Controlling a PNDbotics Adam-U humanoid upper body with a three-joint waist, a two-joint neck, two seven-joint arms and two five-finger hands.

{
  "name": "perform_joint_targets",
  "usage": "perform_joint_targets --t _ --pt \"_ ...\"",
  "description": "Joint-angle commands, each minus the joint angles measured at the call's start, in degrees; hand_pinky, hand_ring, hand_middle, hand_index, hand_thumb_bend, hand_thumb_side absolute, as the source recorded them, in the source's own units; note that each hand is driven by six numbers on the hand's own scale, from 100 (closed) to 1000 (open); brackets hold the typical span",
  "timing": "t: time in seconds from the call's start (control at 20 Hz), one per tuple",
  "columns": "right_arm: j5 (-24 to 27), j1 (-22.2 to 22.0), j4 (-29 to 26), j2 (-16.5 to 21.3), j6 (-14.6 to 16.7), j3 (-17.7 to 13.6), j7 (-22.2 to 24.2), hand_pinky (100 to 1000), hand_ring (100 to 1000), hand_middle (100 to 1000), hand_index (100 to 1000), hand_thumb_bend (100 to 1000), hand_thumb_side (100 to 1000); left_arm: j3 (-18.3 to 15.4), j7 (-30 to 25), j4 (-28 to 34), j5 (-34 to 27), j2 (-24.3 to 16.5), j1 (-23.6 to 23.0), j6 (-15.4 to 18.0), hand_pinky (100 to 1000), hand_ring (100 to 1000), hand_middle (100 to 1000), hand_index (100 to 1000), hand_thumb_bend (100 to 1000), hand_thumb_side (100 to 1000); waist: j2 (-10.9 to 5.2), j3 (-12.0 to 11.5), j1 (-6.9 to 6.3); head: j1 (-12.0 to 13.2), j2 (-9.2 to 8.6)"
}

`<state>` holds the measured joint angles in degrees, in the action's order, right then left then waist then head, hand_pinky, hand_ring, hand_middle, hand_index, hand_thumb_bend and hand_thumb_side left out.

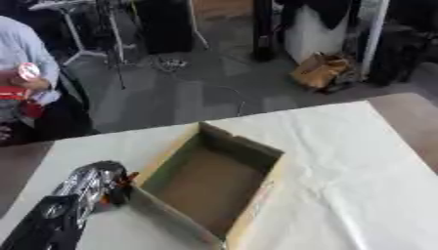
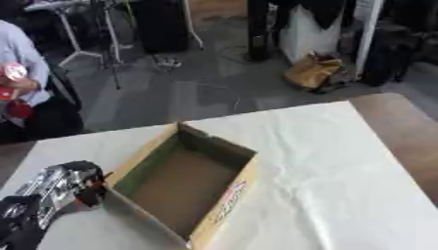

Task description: Pick up objects on the table and place them in the box.

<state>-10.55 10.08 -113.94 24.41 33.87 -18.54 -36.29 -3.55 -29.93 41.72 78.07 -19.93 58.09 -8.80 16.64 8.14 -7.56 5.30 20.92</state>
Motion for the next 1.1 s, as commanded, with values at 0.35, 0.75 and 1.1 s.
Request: perform_joint_targets --t 0.35,0.75,1.1 --pt "0.3 0.6 -0.7 0.8 8.5 -0.3 -8.3 842 831 634 698 100 1000 -0.4 2.3 0.6 1.3 -1.6 1.0 -0.4 644 748 723 726 100 245 -0.84 0.0 0.42 -0.1 -0.52" --pt "0.4 0.6 -0.7 0.8 8.4 -0.3 -8.2 842 831 634 698 100 1000 -0.4 3.5 0.1 1.3 -1.6 1.0 -1.2 603 711 663 628 100 244 -0.89 0.1 0.32 -0.1 -0.59" --pt "0.4 0.5 -0.7 0.9 8.4 -0.4 -8.2 842 831 634 697 100 1000 -0.5 3.1 0.2 1.5 -1.6 1.4 -1.7 586 700 645 602 100 244 -1.01 0.0 0.24 -0.1 -0.63"
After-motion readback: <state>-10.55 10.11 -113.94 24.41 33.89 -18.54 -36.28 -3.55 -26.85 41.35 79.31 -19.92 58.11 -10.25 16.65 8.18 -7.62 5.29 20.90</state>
